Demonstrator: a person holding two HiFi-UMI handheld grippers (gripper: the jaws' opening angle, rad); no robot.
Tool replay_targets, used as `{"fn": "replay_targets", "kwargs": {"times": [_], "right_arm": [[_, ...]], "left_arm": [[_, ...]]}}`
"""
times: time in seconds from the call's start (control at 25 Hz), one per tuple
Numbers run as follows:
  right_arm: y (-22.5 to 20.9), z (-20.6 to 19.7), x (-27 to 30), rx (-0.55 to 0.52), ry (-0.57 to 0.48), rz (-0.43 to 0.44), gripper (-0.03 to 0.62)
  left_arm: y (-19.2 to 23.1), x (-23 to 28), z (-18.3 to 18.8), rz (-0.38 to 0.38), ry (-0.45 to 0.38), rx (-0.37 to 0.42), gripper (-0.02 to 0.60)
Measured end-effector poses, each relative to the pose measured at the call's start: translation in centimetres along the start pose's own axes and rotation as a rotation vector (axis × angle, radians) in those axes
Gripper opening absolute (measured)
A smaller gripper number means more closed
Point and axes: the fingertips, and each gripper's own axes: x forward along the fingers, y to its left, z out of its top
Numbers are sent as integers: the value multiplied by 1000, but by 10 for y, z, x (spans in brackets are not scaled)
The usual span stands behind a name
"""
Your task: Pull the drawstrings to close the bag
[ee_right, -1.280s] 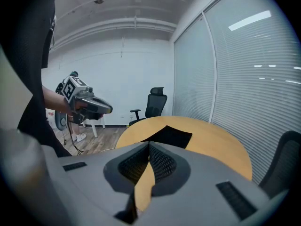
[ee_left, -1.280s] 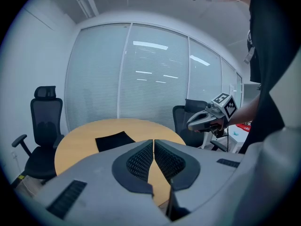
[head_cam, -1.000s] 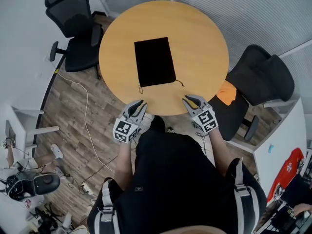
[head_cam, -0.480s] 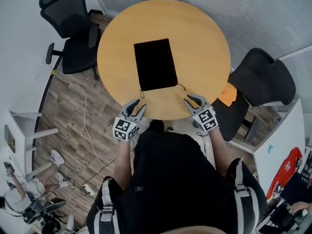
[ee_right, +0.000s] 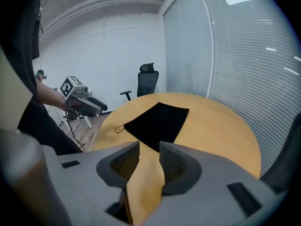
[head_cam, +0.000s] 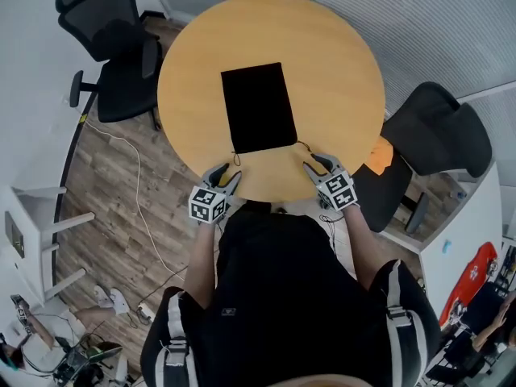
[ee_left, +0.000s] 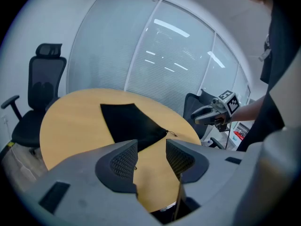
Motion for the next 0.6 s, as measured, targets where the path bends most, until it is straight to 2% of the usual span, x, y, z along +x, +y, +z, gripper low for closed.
{"fn": "replay_targets", "kwargs": {"times": [0.08,0.16,0.36,0.6], "right_arm": [[-4,-10,10,29,20,-5,187],[-9,-20,23,31,47,-6,186],[-29,-39,50,-30,123,-33,186],[-45,-68,74,-154,231,-51,187]], "left_arm": [[12,11,-20,5,50,-48,169],[21,21,-34,10,100,-58,169],[37,38,-53,37,165,-47,169],[42,60,-72,25,236,-47,172]]}}
